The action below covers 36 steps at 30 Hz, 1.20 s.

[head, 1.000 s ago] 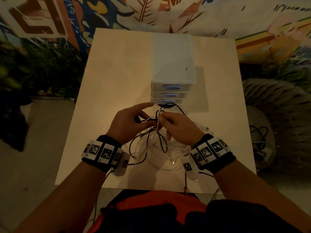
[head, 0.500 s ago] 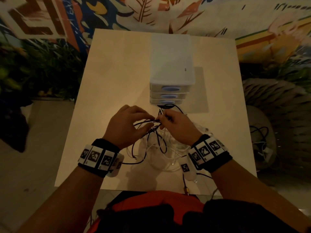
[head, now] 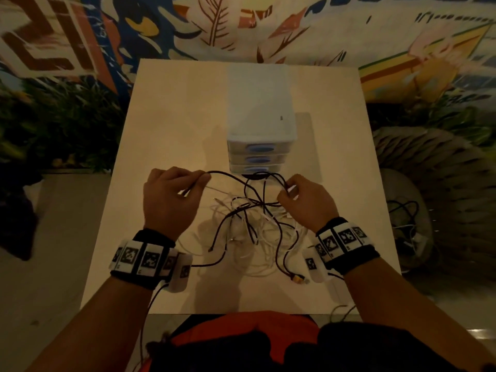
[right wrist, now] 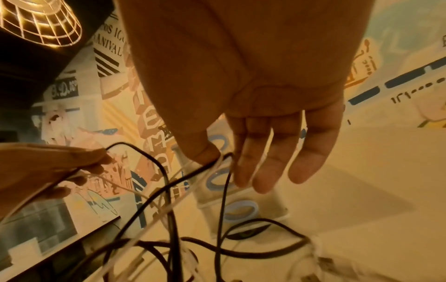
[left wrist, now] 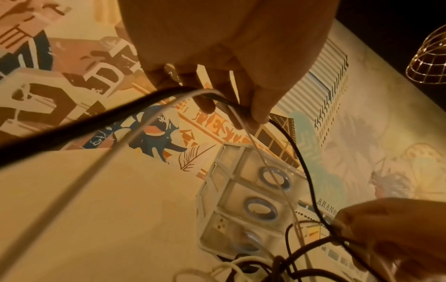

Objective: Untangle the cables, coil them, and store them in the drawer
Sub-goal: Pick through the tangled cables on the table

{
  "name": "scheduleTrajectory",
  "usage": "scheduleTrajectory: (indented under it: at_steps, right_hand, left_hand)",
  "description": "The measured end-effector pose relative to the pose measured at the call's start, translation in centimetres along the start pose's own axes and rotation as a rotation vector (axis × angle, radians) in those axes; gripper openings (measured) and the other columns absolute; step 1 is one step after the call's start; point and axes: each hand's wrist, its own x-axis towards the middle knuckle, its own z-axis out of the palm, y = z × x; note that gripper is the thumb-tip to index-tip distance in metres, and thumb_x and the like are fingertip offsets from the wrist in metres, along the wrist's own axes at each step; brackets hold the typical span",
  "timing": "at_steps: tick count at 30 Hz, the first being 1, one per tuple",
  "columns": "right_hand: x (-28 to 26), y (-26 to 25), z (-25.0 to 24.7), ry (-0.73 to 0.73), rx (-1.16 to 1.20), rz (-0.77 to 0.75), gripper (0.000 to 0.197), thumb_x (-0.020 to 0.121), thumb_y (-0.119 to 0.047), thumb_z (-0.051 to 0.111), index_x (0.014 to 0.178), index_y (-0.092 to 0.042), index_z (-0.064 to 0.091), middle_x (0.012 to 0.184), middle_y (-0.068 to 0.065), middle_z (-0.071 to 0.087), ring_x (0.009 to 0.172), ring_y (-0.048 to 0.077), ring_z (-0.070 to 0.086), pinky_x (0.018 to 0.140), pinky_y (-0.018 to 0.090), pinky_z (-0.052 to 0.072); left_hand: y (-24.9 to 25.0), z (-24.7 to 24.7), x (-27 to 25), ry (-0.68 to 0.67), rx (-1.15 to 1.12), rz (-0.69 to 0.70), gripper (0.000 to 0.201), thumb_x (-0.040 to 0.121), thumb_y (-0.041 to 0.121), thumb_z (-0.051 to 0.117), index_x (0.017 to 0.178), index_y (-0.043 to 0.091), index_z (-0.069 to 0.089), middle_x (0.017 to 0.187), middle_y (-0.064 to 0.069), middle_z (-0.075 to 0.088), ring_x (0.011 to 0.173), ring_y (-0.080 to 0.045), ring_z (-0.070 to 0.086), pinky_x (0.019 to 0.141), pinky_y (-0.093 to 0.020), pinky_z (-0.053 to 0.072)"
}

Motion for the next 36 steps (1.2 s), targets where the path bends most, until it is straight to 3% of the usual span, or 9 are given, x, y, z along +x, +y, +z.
scheduleTrajectory:
  at_steps: [2, 5, 10, 17, 21, 24, 30, 32, 36]
  right_hand:
    - [-0.1, 1.1, 0.3, -0.002, 0.007, 0.001, 0.057, 0.084, -0.031, 0.070, 0.134, -0.027, 0.044, 0.110, 0.002, 0.062, 0.096, 0.022, 0.062, 0.078, 0.036, 0.052]
    - [-0.5, 0.9, 0.8, 0.070, -0.112, -0.264, 0.080, 0.074, -0.011, 0.062, 0.148, -0.032, 0.038, 0.131, 0.007, 0.052, 0.114, 0.031, 0.056, 0.091, 0.048, 0.051]
    - [-1.0, -1.6, 1.3, 0.007, -0.096, -0.519, 0.039, 0.079, -0.032, 0.055, 0.114, -0.027, 0.073, 0.109, -0.001, 0.072, 0.104, 0.027, 0.063, 0.089, 0.047, 0.049]
    - [-0.6, -2.6, -0.6, 0.077, 0.115, -0.564, 0.027, 0.089, -0.052, 0.064, 0.108, -0.036, 0.075, 0.109, -0.014, 0.069, 0.108, 0.009, 0.060, 0.096, 0.032, 0.043]
    - [-0.4, -3.7, -1.2, 0.098, 0.232, -0.498, 0.018, 0.094, -0.036, 0.069, 0.104, -0.023, 0.076, 0.098, -0.012, 0.073, 0.091, 0.003, 0.065, 0.085, 0.029, 0.051]
    - [-0.7, -4.5, -1.5, 0.020, 0.399, -0.384, 0.014, 0.094, -0.030, 0.070, 0.105, -0.021, 0.072, 0.092, -0.007, 0.076, 0.078, 0.005, 0.072, 0.080, 0.034, 0.060]
    - [-1.4, -6.1, -2.1, 0.016, 0.666, -0.334, 0.011, 0.092, -0.022, 0.073, 0.103, -0.022, 0.073, 0.087, 0.000, 0.074, 0.073, 0.018, 0.075, 0.071, 0.044, 0.063]
    - [-1.4, -6.2, -1.7, 0.041, 0.649, -0.336, 0.012, 0.093, -0.027, 0.072, 0.103, -0.032, 0.072, 0.091, -0.003, 0.075, 0.078, 0.017, 0.075, 0.075, 0.044, 0.063]
    - [-1.6, -5.1, -0.3, -0.164, 0.746, -0.274, 0.036, 0.094, -0.037, 0.069, 0.126, -0.022, 0.065, 0.106, 0.004, 0.074, 0.094, 0.021, 0.075, 0.084, 0.046, 0.062]
  left_hand:
    - [0.6, 0.0, -0.1, 0.054, -0.022, -0.028, 0.028, 0.093, 0.042, 0.068, 0.095, 0.018, 0.081, 0.082, 0.001, 0.073, 0.081, -0.024, 0.056, 0.065, -0.037, 0.044]
    - [1.6, 0.3, 0.0, 0.084, -0.058, -0.046, 0.022, 0.092, 0.037, 0.071, 0.094, 0.017, 0.082, 0.082, 0.001, 0.075, 0.079, -0.021, 0.056, 0.064, -0.038, 0.047]
    - [2.9, 0.4, 0.6, 0.032, -0.144, -0.040, 0.021, 0.095, 0.037, 0.069, 0.097, 0.020, 0.081, 0.079, 0.004, 0.074, 0.072, -0.018, 0.058, 0.065, -0.037, 0.048]
    - [3.1, 0.0, 1.2, -0.021, -0.066, -0.037, 0.021, 0.095, 0.040, 0.066, 0.093, 0.023, 0.077, 0.075, 0.008, 0.066, 0.071, -0.011, 0.052, 0.066, -0.029, 0.039]
    - [3.3, 0.0, 1.1, 0.017, -0.039, -0.016, 0.025, 0.094, 0.048, 0.064, 0.095, 0.026, 0.076, 0.082, 0.014, 0.060, 0.081, -0.014, 0.049, 0.072, -0.042, 0.046]
    - [4.5, -1.0, 1.3, 0.109, -0.009, 0.007, 0.028, 0.085, 0.047, 0.076, 0.100, 0.025, 0.068, 0.094, 0.006, 0.058, 0.084, -0.018, 0.052, 0.073, -0.037, 0.045]
    - [7.4, 0.9, 0.0, -0.473, -0.009, 0.148, 0.036, 0.091, 0.068, 0.053, 0.099, 0.037, 0.071, 0.082, 0.016, 0.070, 0.054, 0.004, 0.049, 0.055, -0.022, 0.044]
    - [7.3, 1.7, -0.2, -0.495, -0.077, 0.161, 0.039, 0.096, 0.062, 0.049, 0.097, 0.034, 0.076, 0.082, 0.012, 0.074, 0.055, 0.000, 0.054, 0.055, -0.026, 0.047]
    - [7.2, 1.3, 0.3, -0.394, -0.168, 0.097, 0.039, 0.097, 0.057, 0.045, 0.097, 0.032, 0.075, 0.074, 0.014, 0.074, 0.058, 0.000, 0.065, 0.060, -0.031, 0.056]
